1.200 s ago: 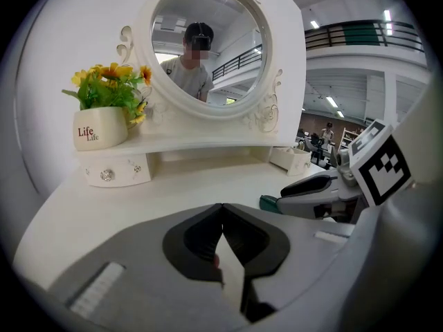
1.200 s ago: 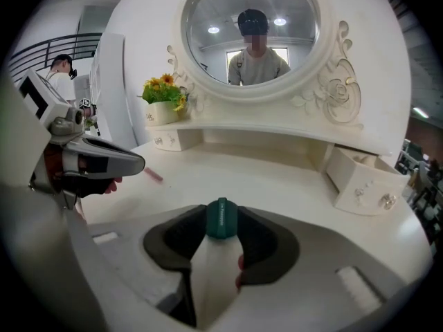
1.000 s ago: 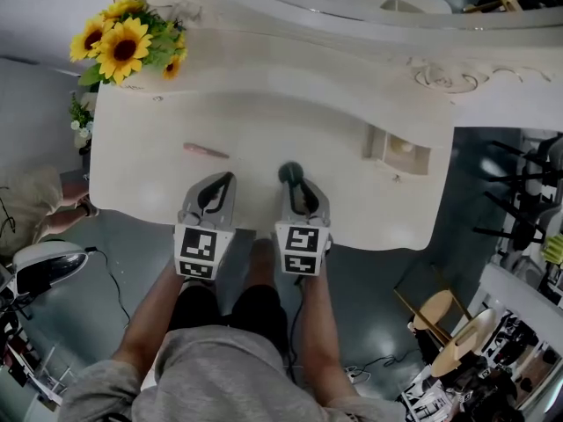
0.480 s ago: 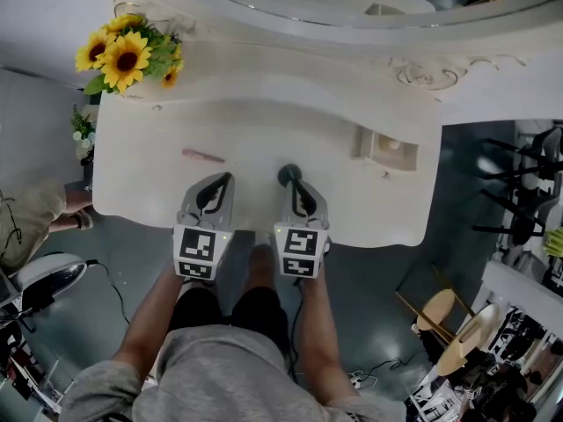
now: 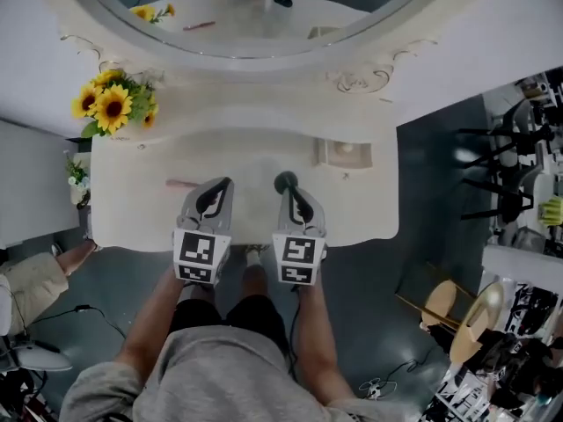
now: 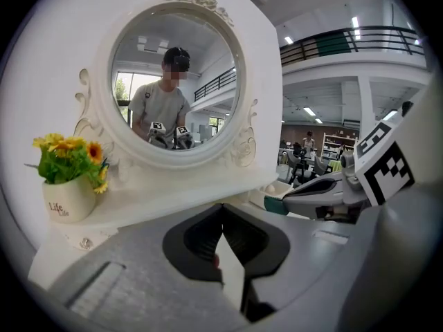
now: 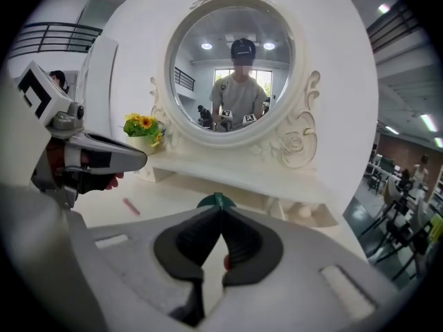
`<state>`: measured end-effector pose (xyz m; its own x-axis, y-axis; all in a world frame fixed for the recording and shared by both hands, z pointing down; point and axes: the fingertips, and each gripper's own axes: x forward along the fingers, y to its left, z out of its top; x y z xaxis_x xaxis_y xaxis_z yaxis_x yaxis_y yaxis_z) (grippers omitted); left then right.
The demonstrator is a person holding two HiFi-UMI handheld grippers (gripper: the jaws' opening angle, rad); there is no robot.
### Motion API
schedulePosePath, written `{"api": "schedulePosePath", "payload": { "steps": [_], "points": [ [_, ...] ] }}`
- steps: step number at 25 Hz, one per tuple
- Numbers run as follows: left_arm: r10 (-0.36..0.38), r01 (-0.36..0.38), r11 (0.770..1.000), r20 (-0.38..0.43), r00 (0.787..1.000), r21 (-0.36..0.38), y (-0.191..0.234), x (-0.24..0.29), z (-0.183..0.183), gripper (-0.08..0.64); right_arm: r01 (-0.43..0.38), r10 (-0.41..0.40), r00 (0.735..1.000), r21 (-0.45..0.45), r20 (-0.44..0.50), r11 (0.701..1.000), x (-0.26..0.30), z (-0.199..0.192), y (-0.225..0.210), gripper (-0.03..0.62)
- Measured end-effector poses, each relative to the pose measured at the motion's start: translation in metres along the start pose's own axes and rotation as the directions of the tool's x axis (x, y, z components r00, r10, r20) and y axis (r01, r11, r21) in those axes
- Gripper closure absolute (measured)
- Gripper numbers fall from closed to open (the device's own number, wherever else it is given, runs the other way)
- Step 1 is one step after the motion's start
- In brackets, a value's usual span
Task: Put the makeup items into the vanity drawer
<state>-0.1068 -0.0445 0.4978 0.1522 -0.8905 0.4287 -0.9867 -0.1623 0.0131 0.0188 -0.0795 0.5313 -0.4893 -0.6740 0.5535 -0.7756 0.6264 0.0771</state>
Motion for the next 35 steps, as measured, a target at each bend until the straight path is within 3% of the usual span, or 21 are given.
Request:
{"api": "schedulePosePath", "payload": {
  "steps": [10,19,25,35],
  "points": [
    [-0.121,0.116,0.991,0.068,0.990,0.070,-0.046,0.032,0.060,0.549,0.150,-0.152,0.987,0.043,0.048,0.988,-0.031,0.027,-0.069,0.583],
    [-0.189,0.181,0.978,0.070,0.979,0.105,-0.080,0.071,0.080,0.549,0.242,-0.246,0.968,0.084,0.039,0.967,-0.034,0.018,-0.129,0.583],
    [-0.198,0.193,0.975,0.042,0.979,0.112,-0.092,0.098,0.076,0.549,0.245,-0.250,0.968,0.102,0.035,0.964,-0.014,0.012,-0.155,0.583],
    [-0.166,0.167,0.982,-0.019,0.986,0.088,-0.090,0.126,0.056,0.549,0.184,-0.184,0.983,0.099,-0.009,0.978,0.033,-0.008,-0.165,0.583]
  ]
}}
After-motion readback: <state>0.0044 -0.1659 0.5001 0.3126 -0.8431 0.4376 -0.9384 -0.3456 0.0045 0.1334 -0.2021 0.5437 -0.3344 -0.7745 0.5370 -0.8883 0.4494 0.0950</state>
